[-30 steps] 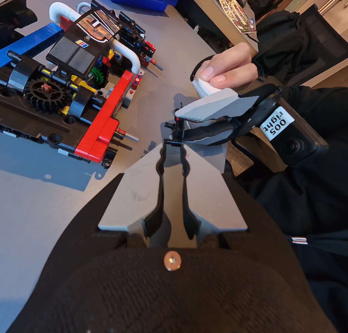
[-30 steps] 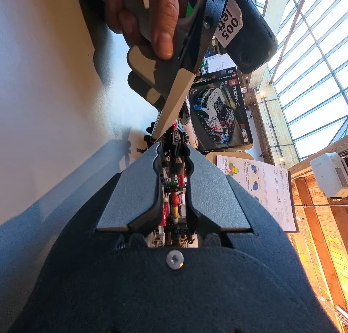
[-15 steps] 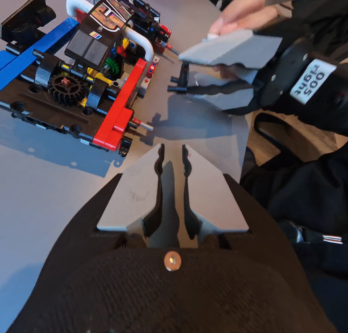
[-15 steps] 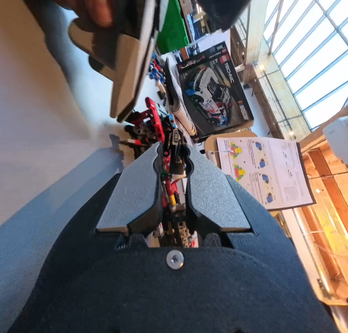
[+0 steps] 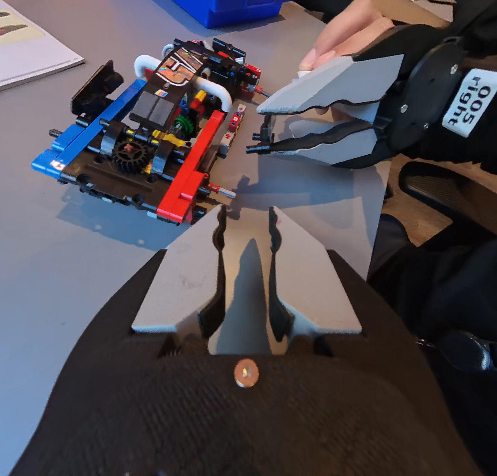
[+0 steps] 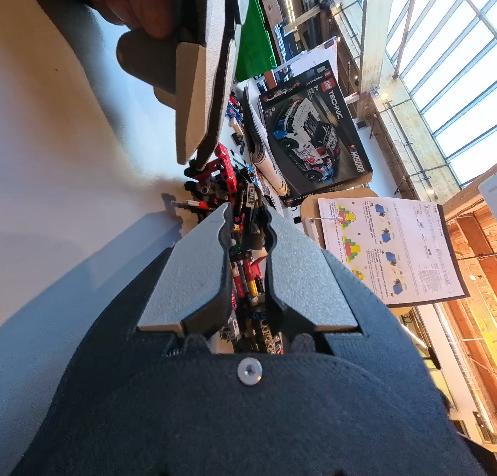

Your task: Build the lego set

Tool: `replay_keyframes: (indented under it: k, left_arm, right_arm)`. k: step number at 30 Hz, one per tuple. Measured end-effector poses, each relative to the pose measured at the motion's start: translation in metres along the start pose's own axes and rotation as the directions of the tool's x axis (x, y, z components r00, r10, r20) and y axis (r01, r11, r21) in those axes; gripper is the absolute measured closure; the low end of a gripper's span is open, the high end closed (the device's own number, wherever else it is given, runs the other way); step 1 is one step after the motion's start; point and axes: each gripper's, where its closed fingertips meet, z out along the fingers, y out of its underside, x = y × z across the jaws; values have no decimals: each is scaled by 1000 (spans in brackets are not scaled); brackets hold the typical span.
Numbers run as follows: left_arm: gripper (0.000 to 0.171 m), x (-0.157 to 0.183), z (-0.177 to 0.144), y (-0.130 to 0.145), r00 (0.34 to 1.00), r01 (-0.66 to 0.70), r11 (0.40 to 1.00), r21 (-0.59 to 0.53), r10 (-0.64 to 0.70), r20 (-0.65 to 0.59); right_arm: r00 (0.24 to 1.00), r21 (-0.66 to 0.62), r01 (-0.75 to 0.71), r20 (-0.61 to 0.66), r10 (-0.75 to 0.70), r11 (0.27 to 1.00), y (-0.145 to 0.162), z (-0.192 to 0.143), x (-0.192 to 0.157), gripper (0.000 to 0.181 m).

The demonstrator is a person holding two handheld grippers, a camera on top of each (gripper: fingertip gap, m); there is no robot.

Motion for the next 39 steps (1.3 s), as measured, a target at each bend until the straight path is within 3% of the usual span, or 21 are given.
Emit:
replay_keyframes:
  k: [7,11,23,30,35,39]
  left_arm:
    - [133,21,0,-11,996,-35,998,55,39,-79]
    - [138,15,-2,-13,998,-57,996,63,60,-36]
    - [153,26,-3,-26,992,-83,991,104,93,-90]
    - [167,28,0,-19,988,-86,995,42,91,-123]
    - [171,26,-1,-16,984,-85,996,41,91,-157]
    - [171,25,0,-15,977,-143,988,56,150,-149]
  right_arm:
    - [999,44,38,-6,-38,998,-11,-4,-3,164]
    - [998,53,68,10,-69,996,-14,-3,-9,164]
    - [994,103,47,96,-57,994,-21,-4,-24,164]
    - [993,104,38,111,-49,994,-21,-4,-26,164]
    - [987,183,-57,159,28,981,-32,-11,-26,172]
    - [946,198,-246,264,190,949,-33,-12,-25,172]
